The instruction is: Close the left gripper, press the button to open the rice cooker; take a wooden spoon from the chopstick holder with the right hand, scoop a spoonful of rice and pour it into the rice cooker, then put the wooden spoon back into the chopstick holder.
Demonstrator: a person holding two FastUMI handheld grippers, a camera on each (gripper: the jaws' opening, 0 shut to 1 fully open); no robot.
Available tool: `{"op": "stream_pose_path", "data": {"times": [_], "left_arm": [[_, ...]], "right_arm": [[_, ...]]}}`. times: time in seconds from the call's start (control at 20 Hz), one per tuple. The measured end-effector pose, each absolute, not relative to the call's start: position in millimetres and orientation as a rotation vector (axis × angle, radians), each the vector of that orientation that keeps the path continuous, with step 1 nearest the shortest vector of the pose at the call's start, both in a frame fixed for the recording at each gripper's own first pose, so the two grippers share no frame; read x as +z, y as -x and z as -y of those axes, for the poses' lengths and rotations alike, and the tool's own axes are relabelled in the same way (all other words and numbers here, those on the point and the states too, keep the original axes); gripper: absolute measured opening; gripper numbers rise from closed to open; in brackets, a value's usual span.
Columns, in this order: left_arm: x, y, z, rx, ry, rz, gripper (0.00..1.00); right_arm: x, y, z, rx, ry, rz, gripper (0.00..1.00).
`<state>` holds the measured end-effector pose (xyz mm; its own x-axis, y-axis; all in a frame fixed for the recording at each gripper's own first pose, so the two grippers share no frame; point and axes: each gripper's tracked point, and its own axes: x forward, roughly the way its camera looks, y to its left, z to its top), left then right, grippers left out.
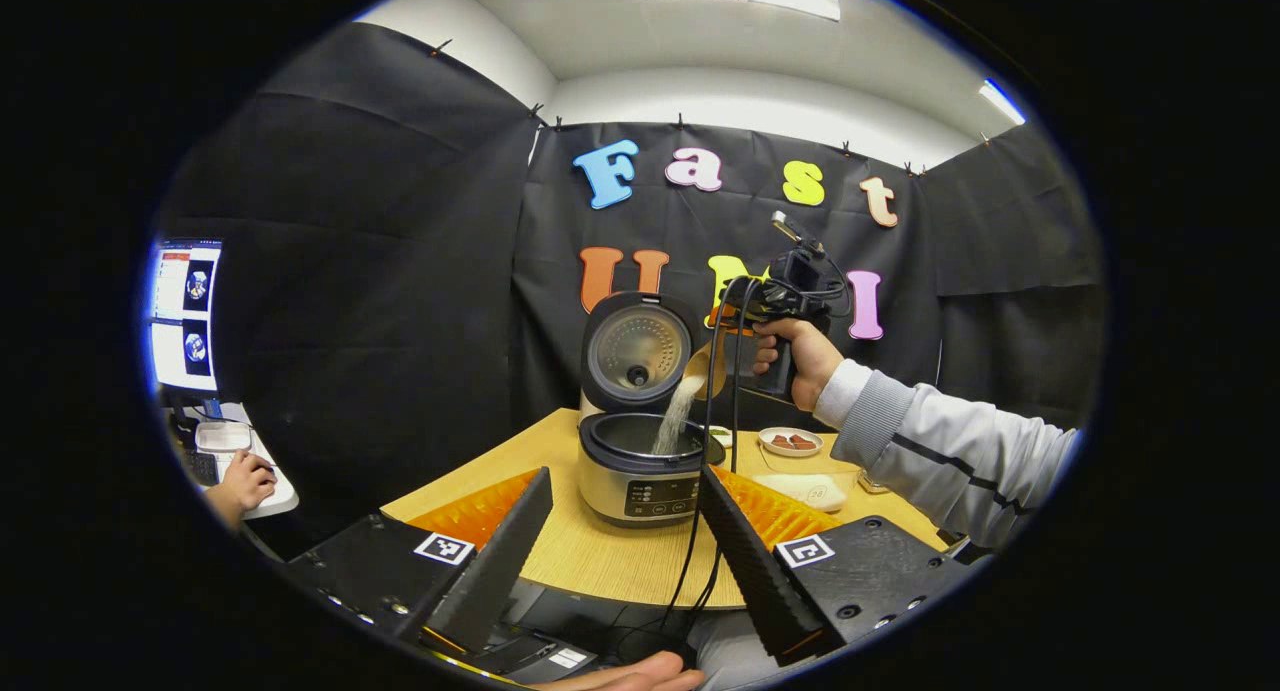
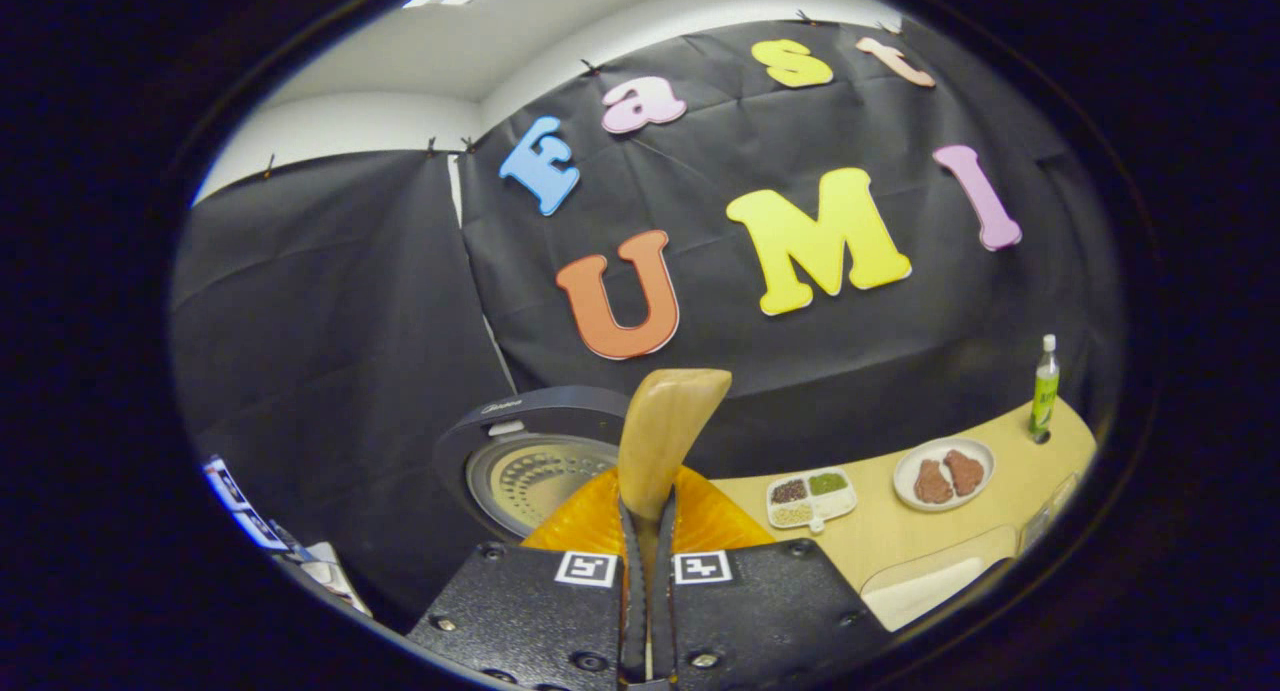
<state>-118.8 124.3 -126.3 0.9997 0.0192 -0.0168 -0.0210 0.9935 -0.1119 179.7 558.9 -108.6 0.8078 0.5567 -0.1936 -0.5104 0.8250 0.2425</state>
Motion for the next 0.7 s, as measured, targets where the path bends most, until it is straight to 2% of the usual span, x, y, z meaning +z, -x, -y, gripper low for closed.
{"op": "stream_pose_path", "data": {"times": [0.45, 0.5, 0.7], "left_arm": [[-126.8, 117.6, -125.5, 0.046, 0.098, -0.019, 0.94], [-126.2, 118.8, -123.6, 0.043, 0.101, -0.019, 0.94], [-126.3, 118.0, -127.3, 0.06, 0.08, -0.013, 0.94]], "right_arm": [[-74.5, -146.5, -589.3, 0.612, 0.037, -0.077, 0.07], [-73.9, -142.9, -594.3, 0.618, 0.077, -0.054, 0.05], [-82.8, -129.2, -615.1, 0.646, 0.267, 0.018, 0.07]]}}
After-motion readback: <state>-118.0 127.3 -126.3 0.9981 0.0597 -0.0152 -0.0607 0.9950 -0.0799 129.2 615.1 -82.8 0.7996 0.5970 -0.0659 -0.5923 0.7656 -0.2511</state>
